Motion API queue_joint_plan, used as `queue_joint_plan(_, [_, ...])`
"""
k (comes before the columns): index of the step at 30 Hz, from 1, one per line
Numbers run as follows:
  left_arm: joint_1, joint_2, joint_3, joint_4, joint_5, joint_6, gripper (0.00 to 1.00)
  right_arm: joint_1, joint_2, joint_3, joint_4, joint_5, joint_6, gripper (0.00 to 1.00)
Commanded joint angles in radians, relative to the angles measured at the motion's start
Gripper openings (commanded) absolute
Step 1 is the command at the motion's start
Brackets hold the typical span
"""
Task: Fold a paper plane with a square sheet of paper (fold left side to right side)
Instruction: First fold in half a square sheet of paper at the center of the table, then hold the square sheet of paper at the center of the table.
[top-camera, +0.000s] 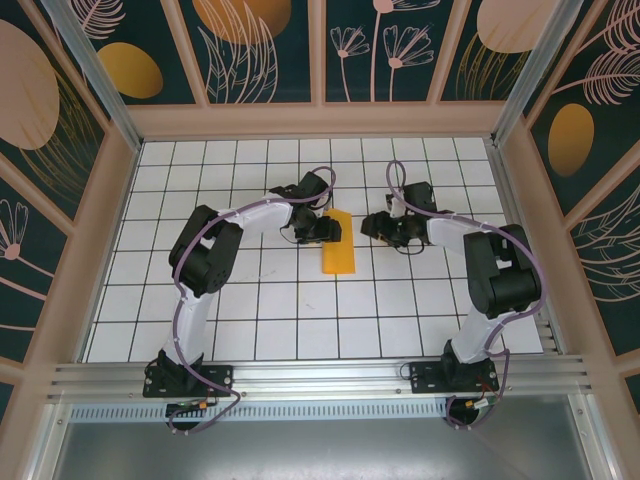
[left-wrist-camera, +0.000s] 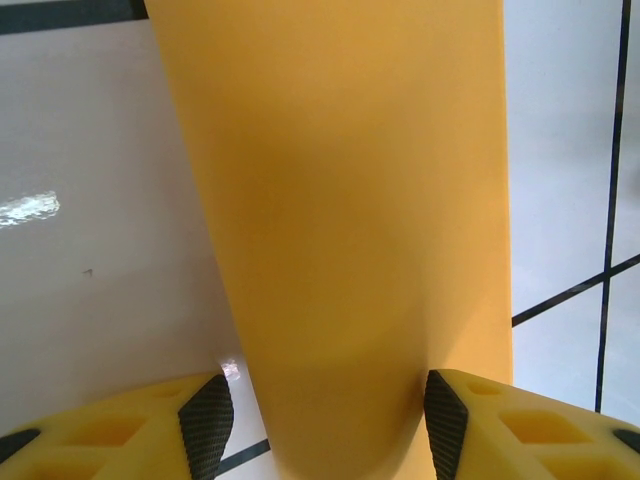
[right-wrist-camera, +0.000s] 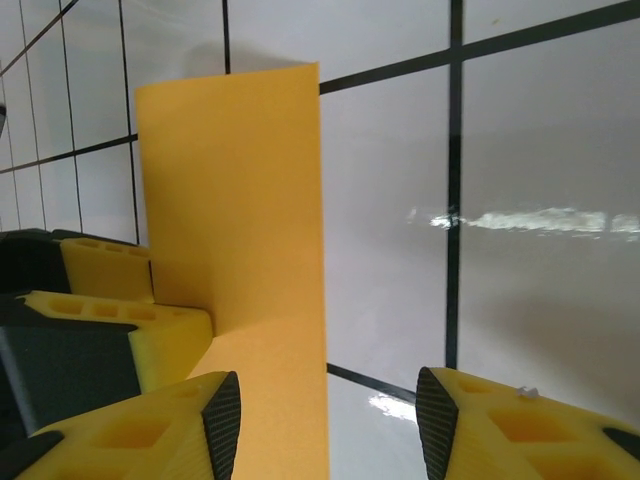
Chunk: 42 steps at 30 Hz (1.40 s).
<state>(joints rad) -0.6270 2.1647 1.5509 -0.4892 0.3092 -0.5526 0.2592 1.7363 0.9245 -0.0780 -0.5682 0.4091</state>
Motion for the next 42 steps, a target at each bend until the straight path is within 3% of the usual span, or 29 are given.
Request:
queue_joint_plan(1, [-0.024,0.098,-0.014,0.043,-0.013,0.023,0.59,0.015,0.004,0.010,0.027,-0.021,0.017,0.53])
queue_joint_plan(22, [-0.023,0.105,-0.016,0.045,-0.019,0.020,0.59,0.042,0.007,0.030,0.018,-0.024,0.022,0.48])
queue_joint_plan(32, [-0.024,0.104,-0.018,0.043,-0.023,0.020,0.59,0.090,0.086,0.079,0.025,-0.068,0.033,0.17])
queue_joint_plan(42, [-0.023,0.102,-0.020,0.041,-0.025,0.021,0.59,0.108,0.147,0.091,-0.006,-0.040,0.025,0.14])
